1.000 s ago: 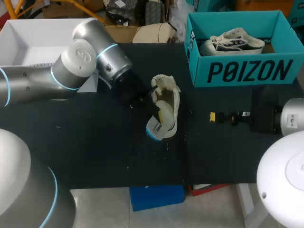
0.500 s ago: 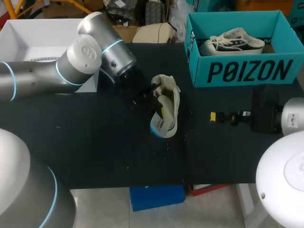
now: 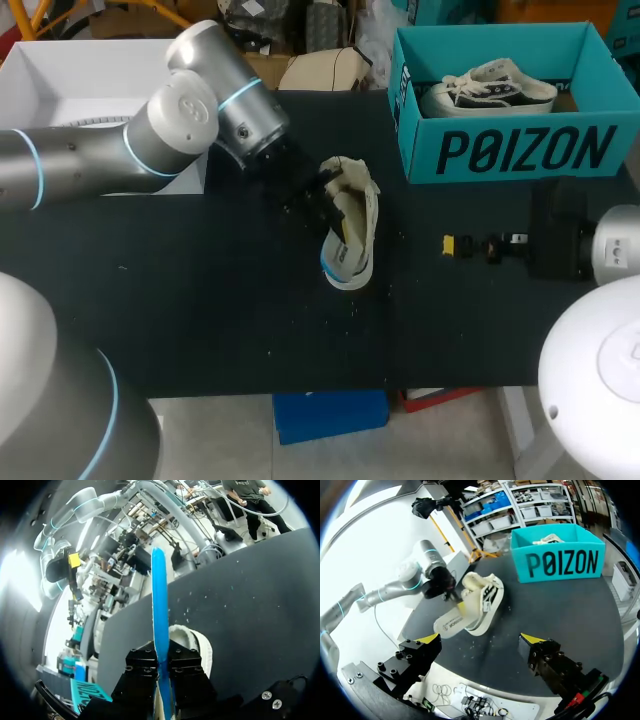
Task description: Take the shoe out of the shoebox, open the shoe tongue, remove and reinsert the insole, then place the shoe into the shoebox
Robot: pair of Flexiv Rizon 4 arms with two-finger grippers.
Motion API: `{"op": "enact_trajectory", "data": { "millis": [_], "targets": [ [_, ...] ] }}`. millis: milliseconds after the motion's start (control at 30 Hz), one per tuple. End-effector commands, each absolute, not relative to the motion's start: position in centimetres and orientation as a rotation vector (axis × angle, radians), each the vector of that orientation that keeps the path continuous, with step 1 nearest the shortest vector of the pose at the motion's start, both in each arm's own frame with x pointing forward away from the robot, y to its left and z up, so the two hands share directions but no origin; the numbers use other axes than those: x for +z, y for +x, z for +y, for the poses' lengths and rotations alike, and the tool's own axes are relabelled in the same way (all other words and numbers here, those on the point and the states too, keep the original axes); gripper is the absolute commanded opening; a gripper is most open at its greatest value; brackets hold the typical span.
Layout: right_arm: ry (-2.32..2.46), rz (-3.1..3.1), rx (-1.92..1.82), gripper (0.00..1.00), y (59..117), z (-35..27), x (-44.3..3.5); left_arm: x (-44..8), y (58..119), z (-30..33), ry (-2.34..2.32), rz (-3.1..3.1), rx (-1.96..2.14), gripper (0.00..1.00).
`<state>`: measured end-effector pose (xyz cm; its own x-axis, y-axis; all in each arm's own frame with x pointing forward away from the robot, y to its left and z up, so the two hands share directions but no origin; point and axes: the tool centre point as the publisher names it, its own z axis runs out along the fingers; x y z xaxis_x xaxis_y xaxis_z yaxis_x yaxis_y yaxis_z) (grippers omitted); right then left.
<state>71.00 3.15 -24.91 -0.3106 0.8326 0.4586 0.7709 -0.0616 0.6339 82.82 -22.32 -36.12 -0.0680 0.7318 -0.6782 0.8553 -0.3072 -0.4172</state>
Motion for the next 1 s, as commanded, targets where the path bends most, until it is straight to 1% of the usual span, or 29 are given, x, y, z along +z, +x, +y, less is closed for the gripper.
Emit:
{"op": "enact_trajectory", "data": {
  "millis": [33, 367, 400, 433, 467, 500, 533, 567, 667, 800, 933, 1000],
  "targets": [
    [1.803, 2.108, 1.328, 1.0, 71.0, 3.1, -24.9, -36.5, 83.3, -22.8, 2.043, 1.75, -1.317, 0.0],
    [1.803, 2.108, 1.328, 1.0, 71.0, 3.1, -24.9, -36.9, 84.1, -23.1, 2.017, 1.768, -1.253, 0.0],
    [1.803, 2.108, 1.328, 1.0, 71.0, 3.1, -24.9, -36.7, 83.9, -23.2, 2.0, 1.756, -1.267, 0.13],
    [1.803, 2.108, 1.328, 1.0, 71.0, 3.1, -24.9, -36.4, 83.8, -23.2, 1.999, 1.756, -1.268, 0.29],
    [1.803, 2.108, 1.328, 1.0, 71.0, 3.1, -24.9, -36.2, 83.5, -23.2, 2.0, 1.757, -1.267, 0.35],
    [1.803, 2.108, 1.328, 1.0, 71.0, 3.1, -24.9, -36.0, 83.3, -23.2, 2.003, 1.757, -1.263, 0.37],
    [1.803, 2.108, 1.328, 1.0, 71.0, 3.1, -24.9, -35.7, 83.0, -23.2, 2.003, 1.755, -1.263, 0.44],
    [1.803, 2.108, 1.328, 1.0, 71.0, 3.1, -24.9, -35.4, 82.6, -23.1, 1.999, 1.743, -1.283, 0.46],
    [1.803, 2.108, 1.328, 1.0, 71.0, 3.1, -24.9, -34.6, 81.3, -22.9, 2.006, 1.731, -1.298, 0.49],
    [1.803, 2.108, 1.328, 1.0, 71.0, 3.1, -24.9, -34.1, 80.0, -22.6, 2.018, 1.735, -1.302, 0.49],
    [1.803, 2.108, 1.328, 1.0, 71.0, 3.1, -24.9, -33.7, 78.9, -22.6, 2.037, 1.732, -1.312, 0.47],
    [1.803, 2.108, 1.328, 1.0, 71.0, 3.1, -24.9, -33.5, 78.4, -22.7, 2.055, 1.731, -1.314, 0.44]
  ]
}}
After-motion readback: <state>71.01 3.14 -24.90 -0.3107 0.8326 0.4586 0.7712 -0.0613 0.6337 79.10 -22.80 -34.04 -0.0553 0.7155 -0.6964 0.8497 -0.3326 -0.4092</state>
